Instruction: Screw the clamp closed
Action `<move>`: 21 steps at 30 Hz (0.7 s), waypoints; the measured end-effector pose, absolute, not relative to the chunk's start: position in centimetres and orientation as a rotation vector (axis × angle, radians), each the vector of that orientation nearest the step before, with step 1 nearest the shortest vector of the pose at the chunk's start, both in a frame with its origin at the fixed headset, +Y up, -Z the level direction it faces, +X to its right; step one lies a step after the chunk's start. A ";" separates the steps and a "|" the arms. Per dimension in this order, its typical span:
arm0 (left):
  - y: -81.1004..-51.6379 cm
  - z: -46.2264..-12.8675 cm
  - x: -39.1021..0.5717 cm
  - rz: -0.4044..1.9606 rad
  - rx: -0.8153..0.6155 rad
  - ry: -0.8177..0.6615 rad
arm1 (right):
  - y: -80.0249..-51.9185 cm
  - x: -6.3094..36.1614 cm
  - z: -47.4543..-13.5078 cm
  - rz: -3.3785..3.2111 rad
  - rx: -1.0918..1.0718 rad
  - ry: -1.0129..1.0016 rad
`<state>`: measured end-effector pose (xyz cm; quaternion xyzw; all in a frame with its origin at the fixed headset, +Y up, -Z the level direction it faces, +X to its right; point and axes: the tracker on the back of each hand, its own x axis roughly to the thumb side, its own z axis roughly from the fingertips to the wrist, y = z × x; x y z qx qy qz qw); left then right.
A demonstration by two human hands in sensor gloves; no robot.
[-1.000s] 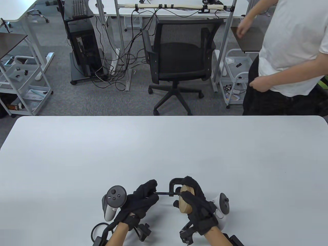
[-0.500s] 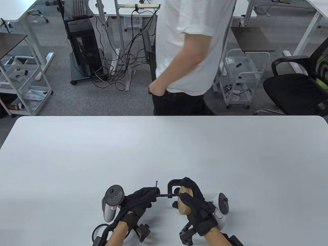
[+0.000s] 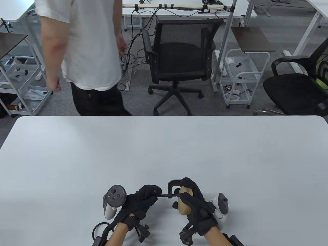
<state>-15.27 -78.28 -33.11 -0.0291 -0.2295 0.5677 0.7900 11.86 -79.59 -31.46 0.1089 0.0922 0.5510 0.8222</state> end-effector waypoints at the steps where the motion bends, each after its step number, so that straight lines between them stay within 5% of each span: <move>1: -78.2 -33.1 -15.3 1.210 -0.051 -0.492 | -79.6 11.9 -31.5 1.173 0.230 0.196; 6: -78.2 -32.9 -15.3 1.144 -0.039 -0.459 | -79.5 12.1 -31.4 1.170 0.205 0.166; 12: -78.9 -32.9 -16.3 1.146 0.006 -0.245 | -79.7 12.4 -31.4 1.150 0.182 0.162; 17: -79.8 -33.2 -16.0 1.222 -0.198 -0.283 | -79.5 12.1 -31.3 1.132 0.205 0.166; 21: -80.1 -33.2 -15.8 1.288 -0.215 -0.293 | -79.5 12.0 -31.2 1.151 0.216 0.164</move>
